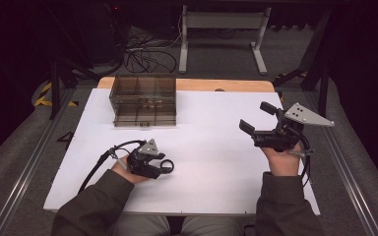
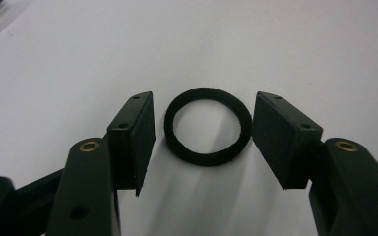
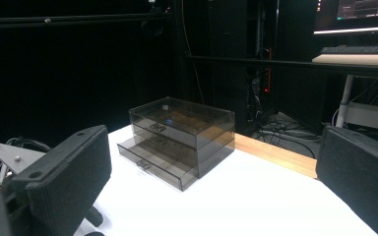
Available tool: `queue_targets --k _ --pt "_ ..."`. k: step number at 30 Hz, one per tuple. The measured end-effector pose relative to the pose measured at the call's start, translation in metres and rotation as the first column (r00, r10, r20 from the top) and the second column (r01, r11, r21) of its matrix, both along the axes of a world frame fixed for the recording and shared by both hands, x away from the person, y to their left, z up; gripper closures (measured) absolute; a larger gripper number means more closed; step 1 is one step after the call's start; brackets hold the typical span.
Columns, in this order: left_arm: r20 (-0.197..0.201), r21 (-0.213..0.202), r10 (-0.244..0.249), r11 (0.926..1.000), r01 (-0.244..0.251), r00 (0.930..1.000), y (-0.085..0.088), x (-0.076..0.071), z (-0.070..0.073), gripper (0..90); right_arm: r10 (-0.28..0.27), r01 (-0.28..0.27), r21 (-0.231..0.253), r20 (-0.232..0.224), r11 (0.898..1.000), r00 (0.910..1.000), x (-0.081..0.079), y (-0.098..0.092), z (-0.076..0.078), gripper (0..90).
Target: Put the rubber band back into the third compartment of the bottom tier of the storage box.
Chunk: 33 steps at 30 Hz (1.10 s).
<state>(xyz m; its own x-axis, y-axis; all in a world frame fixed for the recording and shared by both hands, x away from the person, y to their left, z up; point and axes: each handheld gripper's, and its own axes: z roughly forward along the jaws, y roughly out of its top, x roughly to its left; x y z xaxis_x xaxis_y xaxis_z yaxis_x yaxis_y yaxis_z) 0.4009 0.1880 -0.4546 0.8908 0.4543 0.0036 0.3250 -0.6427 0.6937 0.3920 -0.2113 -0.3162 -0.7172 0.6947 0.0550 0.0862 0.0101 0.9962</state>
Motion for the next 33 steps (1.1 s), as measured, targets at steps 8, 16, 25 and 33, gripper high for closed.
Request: queue_targets --k 8,16,25,33 --pt "0.000 0.016 0.006 0.9999 -0.006 1.0000 -0.0041 -0.0005 -0.0040 44.7 0.003 -0.003 -0.001 0.006 1.000 1.0000 0.0001 0.0004 0.0002 0.9" --pt "0.000 0.022 0.021 0.9995 -0.021 0.9998 -0.0042 0.0010 -0.0057 50.5 0.000 0.000 0.001 0.005 1.000 1.0000 -0.0005 -0.0003 0.0007 0.9" --pt "0.016 0.025 0.046 0.9986 -0.047 0.9988 -0.0025 0.0015 -0.0055 65.4 0.000 0.000 0.001 0.005 1.000 1.0000 -0.0009 0.0003 0.0010 1.3" --pt "0.036 0.020 0.032 0.9992 -0.033 0.9988 -0.0036 0.0010 -0.0060 81.4 0.004 -0.004 -0.004 0.010 1.000 0.9999 -0.0008 0.0013 0.0012 1.6"
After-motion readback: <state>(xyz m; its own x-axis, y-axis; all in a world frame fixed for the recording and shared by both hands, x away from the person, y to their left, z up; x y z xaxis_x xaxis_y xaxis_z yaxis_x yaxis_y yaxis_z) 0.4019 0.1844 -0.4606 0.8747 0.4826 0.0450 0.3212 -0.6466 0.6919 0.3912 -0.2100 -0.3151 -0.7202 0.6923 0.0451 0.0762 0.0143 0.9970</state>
